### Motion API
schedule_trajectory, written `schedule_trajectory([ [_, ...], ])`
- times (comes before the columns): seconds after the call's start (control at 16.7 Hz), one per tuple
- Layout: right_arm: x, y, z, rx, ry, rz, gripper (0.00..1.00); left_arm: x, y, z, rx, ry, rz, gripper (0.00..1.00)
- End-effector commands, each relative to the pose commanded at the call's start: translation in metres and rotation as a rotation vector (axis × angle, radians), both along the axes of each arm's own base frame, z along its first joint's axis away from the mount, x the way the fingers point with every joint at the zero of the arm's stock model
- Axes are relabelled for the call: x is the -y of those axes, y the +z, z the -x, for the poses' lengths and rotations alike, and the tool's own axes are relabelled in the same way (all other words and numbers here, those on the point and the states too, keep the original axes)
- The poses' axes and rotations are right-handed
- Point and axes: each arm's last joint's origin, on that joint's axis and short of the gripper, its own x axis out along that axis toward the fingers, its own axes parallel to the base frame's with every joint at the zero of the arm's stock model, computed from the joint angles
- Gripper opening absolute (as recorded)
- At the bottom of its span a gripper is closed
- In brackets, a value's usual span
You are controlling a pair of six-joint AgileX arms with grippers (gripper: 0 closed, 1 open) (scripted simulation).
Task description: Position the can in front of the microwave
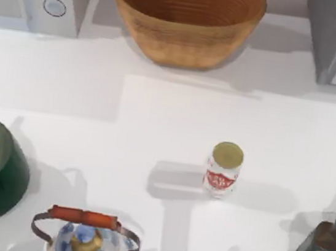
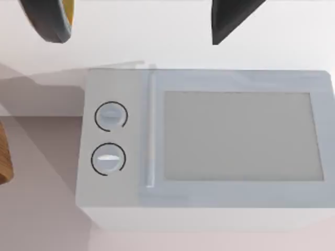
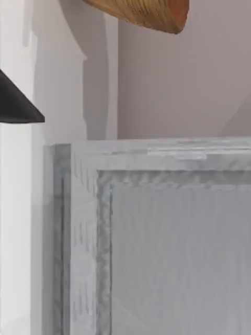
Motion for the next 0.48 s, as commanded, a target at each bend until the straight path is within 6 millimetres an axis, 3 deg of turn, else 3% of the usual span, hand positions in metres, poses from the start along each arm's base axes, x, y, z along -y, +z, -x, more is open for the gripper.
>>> schedule_trajectory([
  [0.24, 0.0, 0.0, 0.0, 0.0, 0.0, 0.0, 1.0, 0.002, 0.006, 0.0, -0.021, -0.021, -0.001, 1.0],
  [0.48, 0.0, 0.0, 0.0, 0.0, 0.0, 0.0, 1.0, 0.012, 0.04, -0.004, -0.15, -0.12, -0.009, 1.0],
])
